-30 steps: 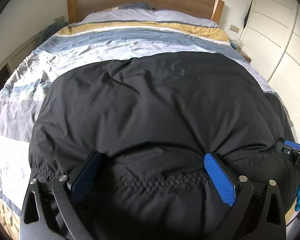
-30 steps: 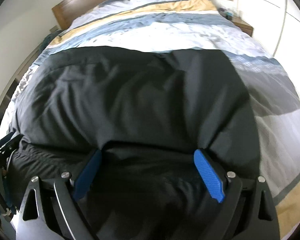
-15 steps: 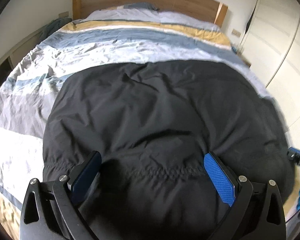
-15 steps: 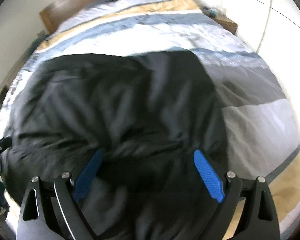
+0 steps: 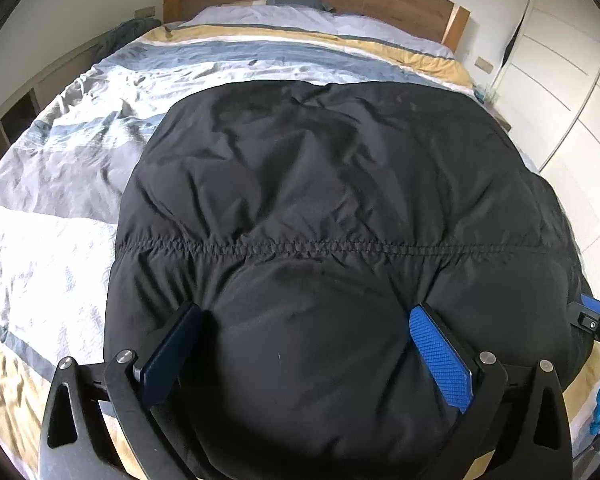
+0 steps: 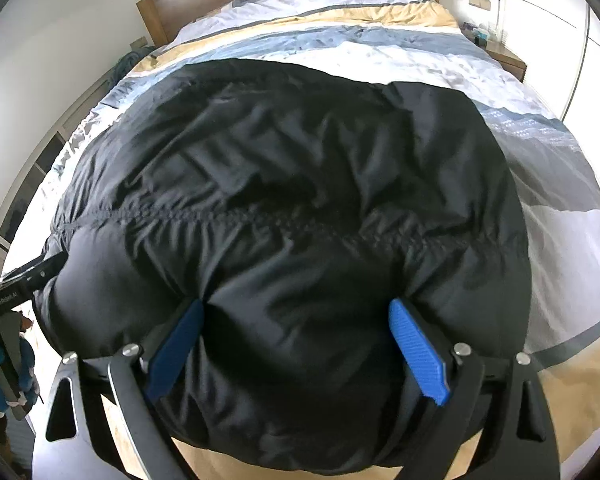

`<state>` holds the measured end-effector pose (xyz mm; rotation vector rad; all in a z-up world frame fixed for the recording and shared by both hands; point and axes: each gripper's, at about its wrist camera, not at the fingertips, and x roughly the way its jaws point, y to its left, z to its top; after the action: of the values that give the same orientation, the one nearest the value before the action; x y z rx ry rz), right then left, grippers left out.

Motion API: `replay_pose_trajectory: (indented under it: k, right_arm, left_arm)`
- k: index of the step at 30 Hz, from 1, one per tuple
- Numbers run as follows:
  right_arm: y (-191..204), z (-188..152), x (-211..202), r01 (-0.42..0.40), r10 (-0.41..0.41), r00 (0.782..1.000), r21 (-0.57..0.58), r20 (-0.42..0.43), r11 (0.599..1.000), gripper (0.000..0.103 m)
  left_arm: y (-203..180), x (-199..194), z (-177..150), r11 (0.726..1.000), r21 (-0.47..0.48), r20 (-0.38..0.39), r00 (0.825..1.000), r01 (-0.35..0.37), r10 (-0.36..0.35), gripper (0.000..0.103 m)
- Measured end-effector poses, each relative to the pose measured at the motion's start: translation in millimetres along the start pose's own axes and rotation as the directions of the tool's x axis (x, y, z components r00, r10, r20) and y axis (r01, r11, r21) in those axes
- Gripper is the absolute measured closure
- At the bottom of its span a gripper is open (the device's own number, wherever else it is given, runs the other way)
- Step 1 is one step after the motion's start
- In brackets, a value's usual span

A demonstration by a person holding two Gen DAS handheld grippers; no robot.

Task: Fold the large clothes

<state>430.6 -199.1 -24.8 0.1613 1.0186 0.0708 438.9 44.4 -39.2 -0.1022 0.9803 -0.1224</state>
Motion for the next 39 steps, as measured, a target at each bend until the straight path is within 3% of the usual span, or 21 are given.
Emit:
replay_pose_trajectory:
  k: [11,21,31,39]
  right_arm:
    - [-39.9,-12.6,1.9,0.071,-0.069,0.996,0.028,-0.064,0.997,0.009]
    - [-51.5,-10.3,-2.1,0.089,-0.087,0.992,0.027,-0.09,0.996,0.009]
    - [-93.6,2.7,-14.3,0.151,-0.145,0.987,0.1,-0.069,0.983,0.009]
    - [-137.2,7.0,-17.2,0.116,-0.106,0.993,0.21,-0.059,0.971,0.009]
  left_arm:
    - [-8.4,-6.4,-10.6,0.998,-0.013,-0.038,0.997,-0.065,0.064,0.001]
    - [-7.0,-18.1,-16.2,0.998,-0.008,-0.045,0.997,-0.065,0.064,0.001]
    - [1.3,-27.4,-16.5,0.998,-0.011,-0.03,0.998,-0.06,0.06,0.001]
    - [35.6,-36.3,-12.7,0.993,-0.075,0.002,0.996,-0.09,0.091,0.0]
